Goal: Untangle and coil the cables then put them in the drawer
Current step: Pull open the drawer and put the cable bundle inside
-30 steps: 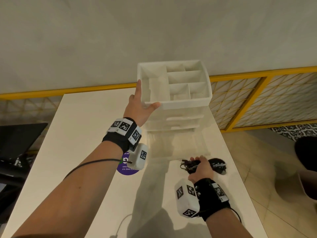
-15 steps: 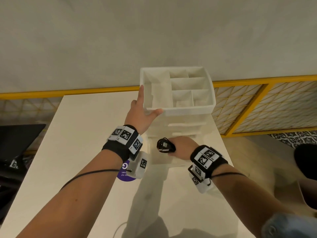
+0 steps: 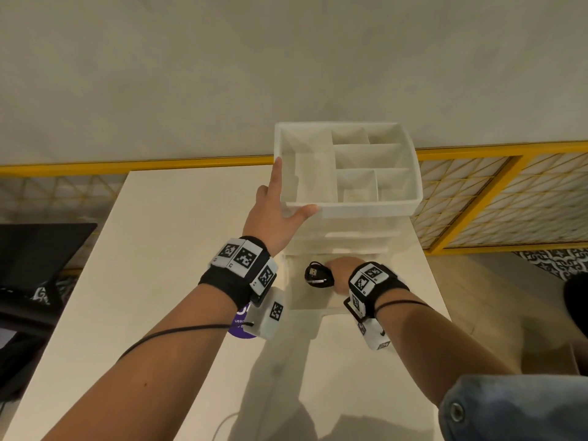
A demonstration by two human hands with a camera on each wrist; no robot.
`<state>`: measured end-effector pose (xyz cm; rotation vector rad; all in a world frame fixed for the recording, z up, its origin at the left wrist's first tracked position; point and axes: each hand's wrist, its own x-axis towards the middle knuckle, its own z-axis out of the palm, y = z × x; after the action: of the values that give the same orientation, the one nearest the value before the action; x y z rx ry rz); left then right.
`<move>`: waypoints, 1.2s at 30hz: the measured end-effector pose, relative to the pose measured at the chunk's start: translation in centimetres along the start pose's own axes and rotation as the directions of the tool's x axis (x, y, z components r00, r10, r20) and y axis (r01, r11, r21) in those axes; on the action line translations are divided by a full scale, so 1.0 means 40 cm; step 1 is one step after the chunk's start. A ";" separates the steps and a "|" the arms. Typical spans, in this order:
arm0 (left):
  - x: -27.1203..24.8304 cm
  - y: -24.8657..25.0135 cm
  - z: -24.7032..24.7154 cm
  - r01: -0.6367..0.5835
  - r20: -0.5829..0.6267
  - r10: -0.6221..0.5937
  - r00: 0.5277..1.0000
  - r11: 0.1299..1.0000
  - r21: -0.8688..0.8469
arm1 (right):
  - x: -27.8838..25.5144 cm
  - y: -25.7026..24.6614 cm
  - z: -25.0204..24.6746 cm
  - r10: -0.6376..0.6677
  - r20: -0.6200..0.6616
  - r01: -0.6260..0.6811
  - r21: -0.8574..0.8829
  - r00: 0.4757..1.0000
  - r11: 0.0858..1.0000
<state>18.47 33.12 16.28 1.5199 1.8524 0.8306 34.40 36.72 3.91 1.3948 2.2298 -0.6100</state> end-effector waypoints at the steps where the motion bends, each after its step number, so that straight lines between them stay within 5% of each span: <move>1: 0.000 0.000 0.000 -0.002 0.001 0.002 1.000 1.000 0.002 | 0.001 -0.001 -0.003 -0.005 -0.008 0.005 0.000 1.000 1.000; 18: 0.006 -0.009 0.004 -0.016 -0.001 0.016 1.000 1.000 0.009 | -0.015 0.008 0.063 -0.097 -0.135 0.097 -0.004 0.986 0.995; 32: -0.001 -0.002 0.003 -0.018 -0.015 0.019 1.000 0.999 0.030 | -0.129 0.012 0.001 -0.124 -0.098 0.152 0.369 0.987 0.917; 36: -0.004 0.006 0.000 -0.014 -0.012 0.014 1.000 1.000 0.016 | -0.166 0.065 -0.031 -0.074 -0.136 0.112 0.300 0.988 0.947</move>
<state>18.66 33.00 16.47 1.5430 1.8636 0.8351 39.21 33.71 8.40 1.5156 2.3862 -0.9626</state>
